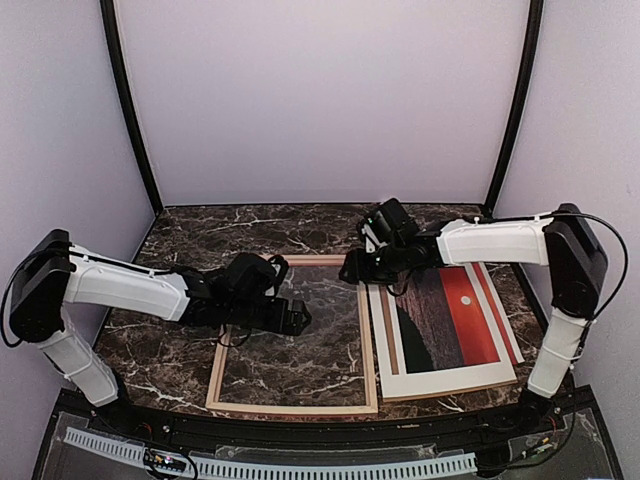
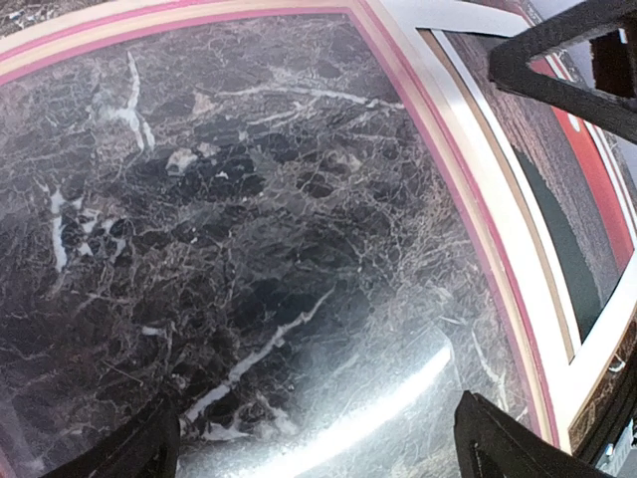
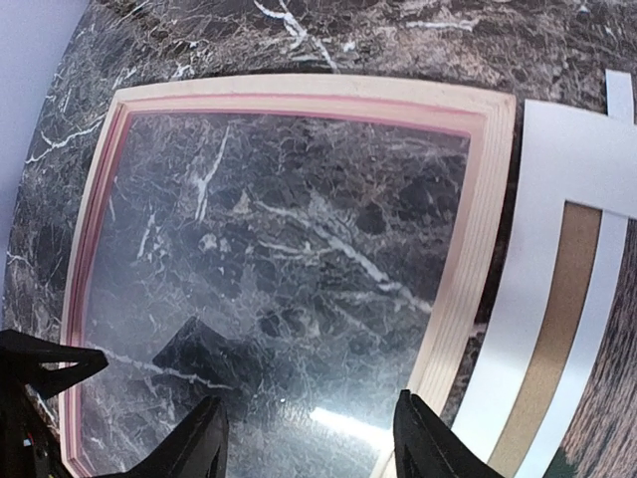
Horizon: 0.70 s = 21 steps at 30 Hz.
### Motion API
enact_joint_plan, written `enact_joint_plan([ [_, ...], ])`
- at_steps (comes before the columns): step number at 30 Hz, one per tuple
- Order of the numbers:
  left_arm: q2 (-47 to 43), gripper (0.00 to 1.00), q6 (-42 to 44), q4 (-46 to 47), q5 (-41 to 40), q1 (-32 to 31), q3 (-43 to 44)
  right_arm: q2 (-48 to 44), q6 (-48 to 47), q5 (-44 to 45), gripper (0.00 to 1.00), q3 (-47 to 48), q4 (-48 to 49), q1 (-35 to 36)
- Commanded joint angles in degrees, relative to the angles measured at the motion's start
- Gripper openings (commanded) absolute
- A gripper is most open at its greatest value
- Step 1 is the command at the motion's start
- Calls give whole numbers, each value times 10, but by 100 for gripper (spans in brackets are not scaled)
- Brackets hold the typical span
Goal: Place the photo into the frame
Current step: Place the glass panel at the frame body, then adjust the glass panel to frame the body.
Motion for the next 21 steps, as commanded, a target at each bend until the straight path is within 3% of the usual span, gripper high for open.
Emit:
enact_joint_plan([
  [1, -43, 99, 12, -30, -25, -3, 14, 44, -50, 32, 57, 61, -13, -6],
  [13, -83, 99, 24, -58, -59, -3, 16, 180, -84, 62, 57, 205, -65, -20],
  [21, -85, 99, 28, -64, -64, -3, 18, 232, -83, 74, 57, 240, -99, -25],
])
